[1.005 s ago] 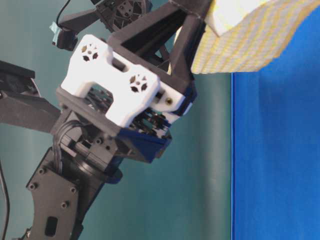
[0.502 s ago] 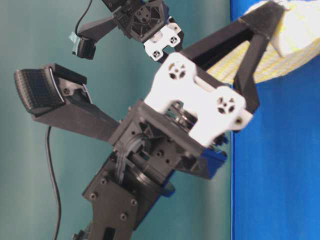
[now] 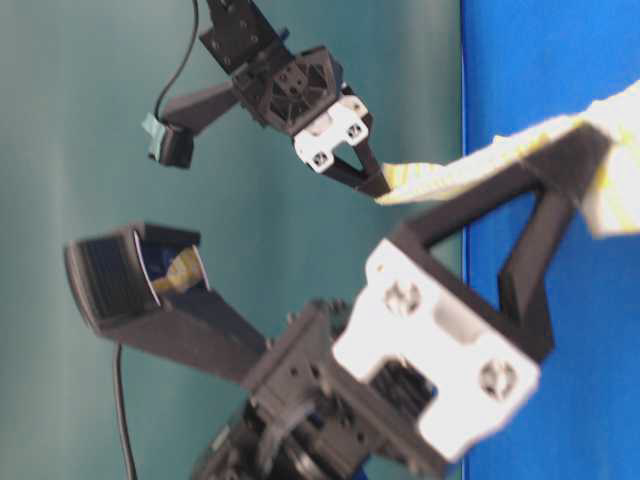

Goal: Fold the yellow towel.
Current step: 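Lift the strip and rotate it to lie vertically, right gripper moving up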

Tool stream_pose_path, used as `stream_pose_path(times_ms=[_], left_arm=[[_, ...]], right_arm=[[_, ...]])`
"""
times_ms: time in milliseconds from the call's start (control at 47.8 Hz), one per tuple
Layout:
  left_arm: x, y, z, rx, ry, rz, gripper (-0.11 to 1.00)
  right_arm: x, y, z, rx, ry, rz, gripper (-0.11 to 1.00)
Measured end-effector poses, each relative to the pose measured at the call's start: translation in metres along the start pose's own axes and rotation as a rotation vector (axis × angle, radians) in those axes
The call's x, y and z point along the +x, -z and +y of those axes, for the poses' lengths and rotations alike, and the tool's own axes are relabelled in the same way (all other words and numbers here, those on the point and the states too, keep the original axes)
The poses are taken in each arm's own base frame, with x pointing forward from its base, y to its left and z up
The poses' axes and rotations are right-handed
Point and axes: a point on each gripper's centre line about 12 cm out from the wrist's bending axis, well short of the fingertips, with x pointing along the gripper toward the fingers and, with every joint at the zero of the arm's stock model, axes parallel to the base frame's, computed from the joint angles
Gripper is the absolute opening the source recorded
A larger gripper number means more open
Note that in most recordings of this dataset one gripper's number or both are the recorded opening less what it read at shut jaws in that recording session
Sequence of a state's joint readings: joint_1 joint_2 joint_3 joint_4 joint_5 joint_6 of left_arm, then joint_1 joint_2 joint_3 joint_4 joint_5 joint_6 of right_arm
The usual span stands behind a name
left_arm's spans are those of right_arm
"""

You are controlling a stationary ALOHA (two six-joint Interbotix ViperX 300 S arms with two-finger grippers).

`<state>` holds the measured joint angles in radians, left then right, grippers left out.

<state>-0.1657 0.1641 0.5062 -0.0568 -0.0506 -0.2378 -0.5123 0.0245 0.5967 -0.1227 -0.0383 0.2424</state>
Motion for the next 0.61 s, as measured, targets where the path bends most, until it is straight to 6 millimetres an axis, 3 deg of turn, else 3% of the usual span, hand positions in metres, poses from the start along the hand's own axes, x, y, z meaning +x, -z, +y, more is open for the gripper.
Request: stream_pose_path(times_ms=[398,565,607], left_arm=[[-0.007,0.013,0.001,0.003,-0.002,0.028,0.05],[-0.008,0.016,-0.001,0.007,0.001,0.034,0.36],[-0.008,0.017,-0.002,0.009,0.002,0.036,0.44]], right_arm=[[0.018,-0.005,0.014,-0.034,-0.025,0.006,0.02],[0.018,-0.004,0.014,-0.035,-0.026,0.008,0.03],[0.018,-0.004,0.016,-0.038,-0.029,0.006,0.07]])
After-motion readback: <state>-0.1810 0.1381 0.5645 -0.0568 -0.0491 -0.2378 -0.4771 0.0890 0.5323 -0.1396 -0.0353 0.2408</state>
